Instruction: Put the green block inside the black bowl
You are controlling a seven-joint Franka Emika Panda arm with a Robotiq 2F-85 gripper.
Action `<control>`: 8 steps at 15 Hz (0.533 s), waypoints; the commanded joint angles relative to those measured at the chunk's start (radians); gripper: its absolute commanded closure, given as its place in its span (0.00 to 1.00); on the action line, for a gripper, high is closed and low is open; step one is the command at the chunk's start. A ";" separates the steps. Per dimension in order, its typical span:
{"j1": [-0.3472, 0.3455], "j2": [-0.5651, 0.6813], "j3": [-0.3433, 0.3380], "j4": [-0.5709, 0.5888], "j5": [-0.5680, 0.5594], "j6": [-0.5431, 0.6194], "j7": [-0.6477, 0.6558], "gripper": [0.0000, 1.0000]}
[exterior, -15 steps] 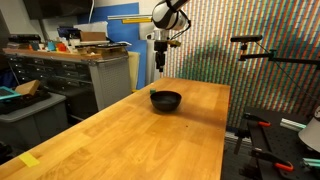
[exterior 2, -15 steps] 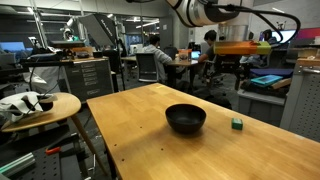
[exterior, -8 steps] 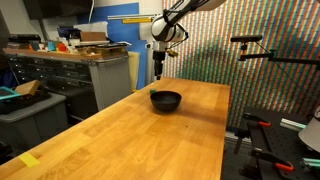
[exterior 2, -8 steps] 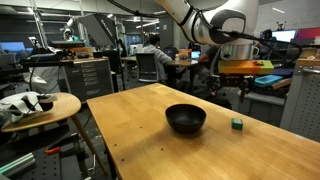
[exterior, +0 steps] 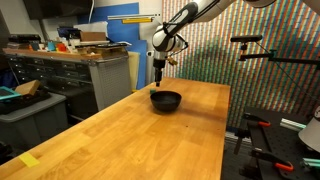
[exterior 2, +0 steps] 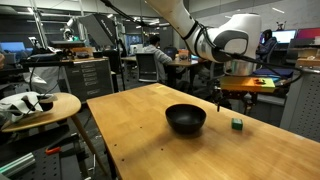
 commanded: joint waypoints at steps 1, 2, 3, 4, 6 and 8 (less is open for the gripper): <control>-0.028 0.069 0.033 0.076 0.006 0.028 0.008 0.00; -0.030 0.082 0.037 0.086 0.005 0.030 0.009 0.00; -0.032 0.095 0.039 0.098 0.003 0.034 0.009 0.00; -0.033 0.107 0.041 0.108 0.001 0.036 0.009 0.00; -0.035 0.133 0.044 0.134 -0.001 0.034 0.009 0.00; -0.035 0.157 0.044 0.162 -0.003 0.035 0.011 0.00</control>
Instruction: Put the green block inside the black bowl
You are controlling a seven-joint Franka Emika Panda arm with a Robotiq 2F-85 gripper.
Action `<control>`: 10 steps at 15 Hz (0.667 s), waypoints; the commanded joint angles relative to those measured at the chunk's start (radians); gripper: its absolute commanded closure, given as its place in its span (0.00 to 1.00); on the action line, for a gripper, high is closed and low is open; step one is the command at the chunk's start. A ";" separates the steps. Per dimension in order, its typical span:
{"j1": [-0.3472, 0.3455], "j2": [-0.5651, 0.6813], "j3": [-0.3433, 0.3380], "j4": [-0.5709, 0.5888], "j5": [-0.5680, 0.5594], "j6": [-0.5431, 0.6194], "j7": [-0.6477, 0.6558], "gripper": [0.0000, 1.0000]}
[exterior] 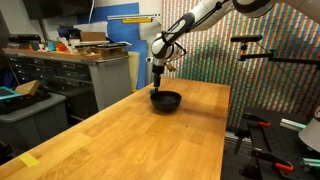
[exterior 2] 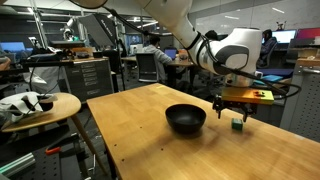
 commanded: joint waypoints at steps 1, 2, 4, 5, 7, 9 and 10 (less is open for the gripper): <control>-0.020 0.070 0.025 0.101 -0.003 0.002 0.008 0.00; -0.020 0.080 0.025 0.115 -0.004 -0.001 0.010 0.00; -0.020 0.097 0.024 0.144 -0.004 -0.008 0.019 0.25; -0.020 0.103 0.023 0.154 -0.007 -0.009 0.019 0.26; -0.019 0.114 0.021 0.173 -0.010 -0.011 0.023 0.42; -0.018 0.121 0.019 0.189 -0.014 -0.012 0.025 0.58; -0.017 0.124 0.017 0.196 -0.016 -0.011 0.026 0.67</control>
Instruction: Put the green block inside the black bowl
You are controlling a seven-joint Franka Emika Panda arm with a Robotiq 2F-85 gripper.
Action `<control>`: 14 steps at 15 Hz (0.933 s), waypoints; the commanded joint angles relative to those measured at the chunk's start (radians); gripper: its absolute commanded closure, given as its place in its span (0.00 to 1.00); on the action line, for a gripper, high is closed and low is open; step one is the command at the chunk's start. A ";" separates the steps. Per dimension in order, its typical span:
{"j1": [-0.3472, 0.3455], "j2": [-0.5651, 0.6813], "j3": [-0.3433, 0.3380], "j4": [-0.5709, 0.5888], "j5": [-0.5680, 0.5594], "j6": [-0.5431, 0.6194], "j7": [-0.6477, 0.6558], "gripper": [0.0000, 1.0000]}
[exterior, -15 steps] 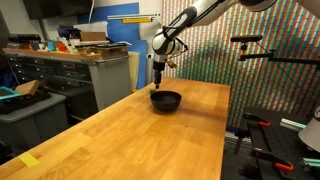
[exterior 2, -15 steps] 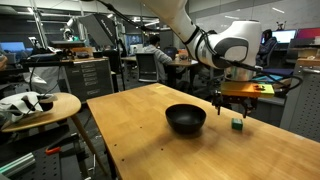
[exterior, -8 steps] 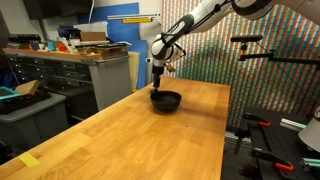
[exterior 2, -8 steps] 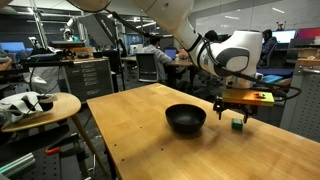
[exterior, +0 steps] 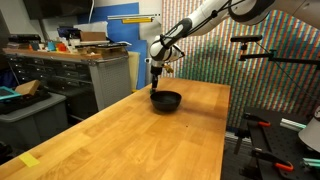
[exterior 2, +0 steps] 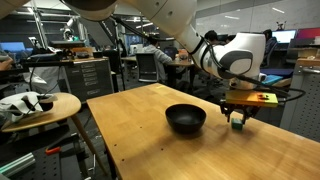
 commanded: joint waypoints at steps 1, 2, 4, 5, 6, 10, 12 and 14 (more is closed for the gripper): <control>-0.014 0.042 0.016 0.083 -0.017 -0.012 0.012 0.73; -0.015 0.044 0.015 0.088 -0.018 -0.012 0.012 0.81; -0.014 0.044 0.012 0.089 -0.024 -0.014 0.011 0.78; -0.013 0.042 0.011 0.088 -0.027 -0.015 0.012 0.78; -0.012 0.040 0.008 0.088 -0.031 -0.016 0.012 0.78; -0.004 0.028 0.000 0.095 -0.051 -0.040 0.017 0.79; 0.001 0.019 -0.005 0.096 -0.068 -0.050 0.019 0.79; 0.004 0.008 -0.005 0.097 -0.081 -0.063 0.021 0.79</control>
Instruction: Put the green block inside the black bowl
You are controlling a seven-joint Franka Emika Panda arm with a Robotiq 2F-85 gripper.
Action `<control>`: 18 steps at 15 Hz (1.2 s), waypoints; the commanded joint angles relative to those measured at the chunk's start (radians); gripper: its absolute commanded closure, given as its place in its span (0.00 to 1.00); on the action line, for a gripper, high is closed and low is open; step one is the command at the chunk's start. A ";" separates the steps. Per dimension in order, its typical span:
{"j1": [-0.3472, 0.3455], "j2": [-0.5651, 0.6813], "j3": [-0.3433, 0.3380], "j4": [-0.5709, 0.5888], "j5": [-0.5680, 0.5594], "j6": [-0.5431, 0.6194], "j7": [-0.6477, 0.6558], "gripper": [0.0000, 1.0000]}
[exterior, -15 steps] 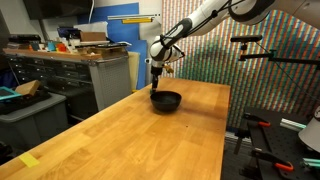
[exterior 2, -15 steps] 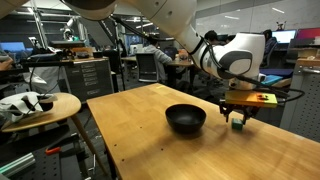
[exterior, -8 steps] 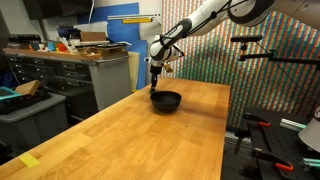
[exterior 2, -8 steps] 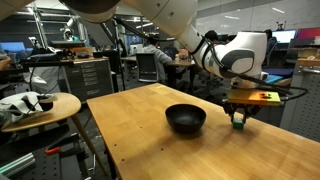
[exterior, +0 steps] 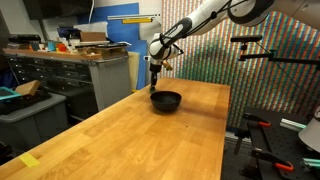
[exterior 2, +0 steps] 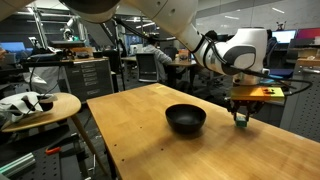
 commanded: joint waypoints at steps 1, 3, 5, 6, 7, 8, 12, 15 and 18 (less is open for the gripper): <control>0.009 -0.012 -0.006 0.040 -0.034 -0.055 0.020 0.79; 0.016 -0.029 -0.009 0.033 -0.044 -0.060 0.025 0.79; 0.026 -0.055 -0.012 0.015 -0.058 -0.062 0.034 0.79; 0.031 -0.069 -0.014 0.004 -0.066 -0.058 0.037 0.79; 0.039 -0.085 -0.017 -0.009 -0.074 -0.055 0.044 0.79; 0.045 -0.098 -0.020 -0.019 -0.081 -0.052 0.051 0.79; 0.073 -0.177 -0.033 -0.097 -0.111 -0.038 0.099 0.79; 0.098 -0.262 -0.047 -0.189 -0.135 -0.026 0.157 0.79; 0.123 -0.358 -0.059 -0.299 -0.167 -0.019 0.223 0.79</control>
